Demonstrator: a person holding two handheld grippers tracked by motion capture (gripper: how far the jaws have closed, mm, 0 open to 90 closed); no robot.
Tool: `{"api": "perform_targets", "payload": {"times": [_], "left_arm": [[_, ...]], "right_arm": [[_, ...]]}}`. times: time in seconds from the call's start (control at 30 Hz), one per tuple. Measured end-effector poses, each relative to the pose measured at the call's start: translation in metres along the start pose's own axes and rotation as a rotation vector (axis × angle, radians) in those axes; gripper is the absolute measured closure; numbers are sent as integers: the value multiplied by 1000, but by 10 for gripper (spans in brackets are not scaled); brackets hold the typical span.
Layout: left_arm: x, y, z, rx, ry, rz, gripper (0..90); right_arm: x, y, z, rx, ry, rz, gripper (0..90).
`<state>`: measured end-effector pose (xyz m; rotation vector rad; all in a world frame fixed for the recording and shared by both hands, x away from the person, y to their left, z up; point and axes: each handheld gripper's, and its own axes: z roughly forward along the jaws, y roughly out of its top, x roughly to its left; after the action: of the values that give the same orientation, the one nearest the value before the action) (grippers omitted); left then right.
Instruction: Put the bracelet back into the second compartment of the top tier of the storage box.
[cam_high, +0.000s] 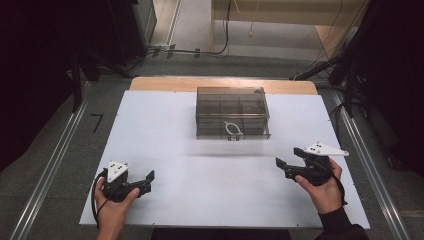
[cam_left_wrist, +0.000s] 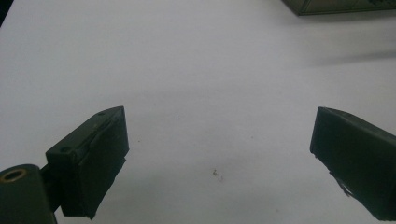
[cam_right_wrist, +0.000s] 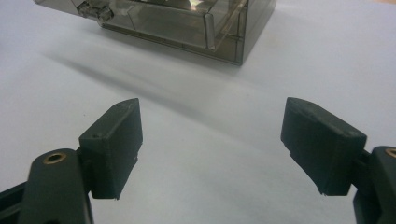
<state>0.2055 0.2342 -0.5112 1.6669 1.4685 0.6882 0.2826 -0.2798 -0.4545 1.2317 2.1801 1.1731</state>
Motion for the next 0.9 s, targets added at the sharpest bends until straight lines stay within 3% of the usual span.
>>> {"api": "perform_targets", "payload": {"times": [0.9], "left_arm": [[0, 0, 0, 3, -3, 6, 49]], "right_arm": [[-9, -19, -18, 9, -33, 27, 192]]}}
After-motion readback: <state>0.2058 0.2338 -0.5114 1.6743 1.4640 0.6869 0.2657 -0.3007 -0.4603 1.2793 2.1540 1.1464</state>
